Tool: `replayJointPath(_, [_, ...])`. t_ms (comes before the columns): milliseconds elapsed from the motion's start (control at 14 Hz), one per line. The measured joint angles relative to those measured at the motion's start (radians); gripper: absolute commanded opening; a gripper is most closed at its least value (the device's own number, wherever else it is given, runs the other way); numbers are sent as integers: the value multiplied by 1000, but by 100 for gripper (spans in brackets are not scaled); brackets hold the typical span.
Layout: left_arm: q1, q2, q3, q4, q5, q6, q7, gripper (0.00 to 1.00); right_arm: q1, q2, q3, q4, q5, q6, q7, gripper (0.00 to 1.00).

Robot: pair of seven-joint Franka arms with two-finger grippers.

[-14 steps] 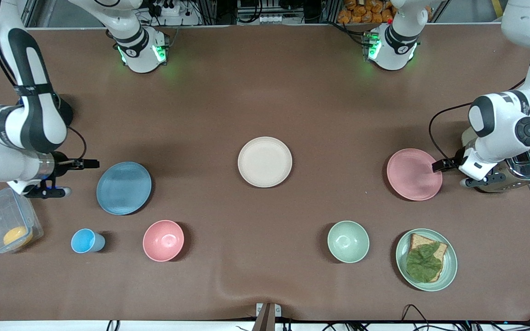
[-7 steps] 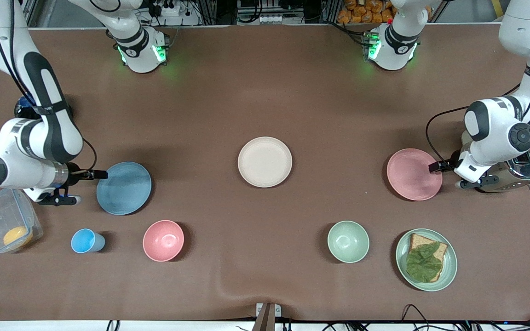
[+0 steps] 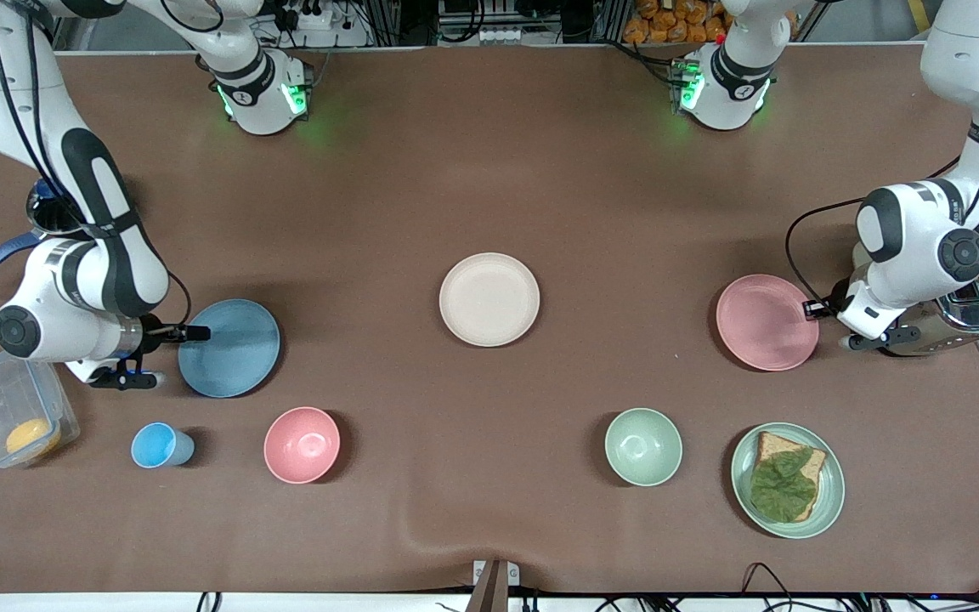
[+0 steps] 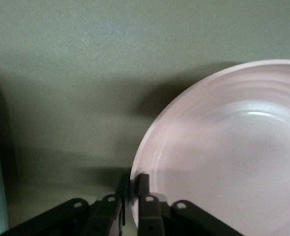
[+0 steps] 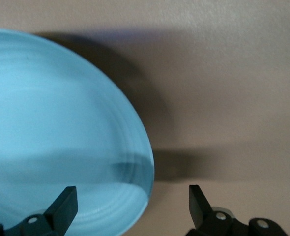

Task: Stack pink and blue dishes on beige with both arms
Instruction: 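Lift the pink plate with the left gripper and carry it onto the beige plate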

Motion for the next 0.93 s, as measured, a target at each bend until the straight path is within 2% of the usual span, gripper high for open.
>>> replayJointPath(71, [0,-7,-6,5,0,-2,3,0,0,8,1,3,5,4,0,100])
replayJointPath(143, [0,-15,-18,11,0,-2,3,0,0,16,1,5,9,8,0,65])
replayJointPath(214, [0,-26,-35,17,0,-4,3,0,0,22,1,5,16,19,0,11])
replayJointPath(286, [0,-42,-58,23,0,-18,3,0,0,27,1,7,27,36,0,0])
replayJointPath(500, [-2,-109,-166,80,-36,-167,0,0,0,30,0,13,35,46,0,0])
replayJointPath(714, [-10,-163,-281,239,-155,-439,-40,0,0,30,0,15,35,46,-20,0])
replayJointPath(786, [-15,-167,-316,284,-167,-491,-78,0,0,29,0,17,37,44,-25,0])
replayJointPath(929, [-35,-158,-404,319,-174,-515,-179,0,0,23,1,25,44,37,-49,0])
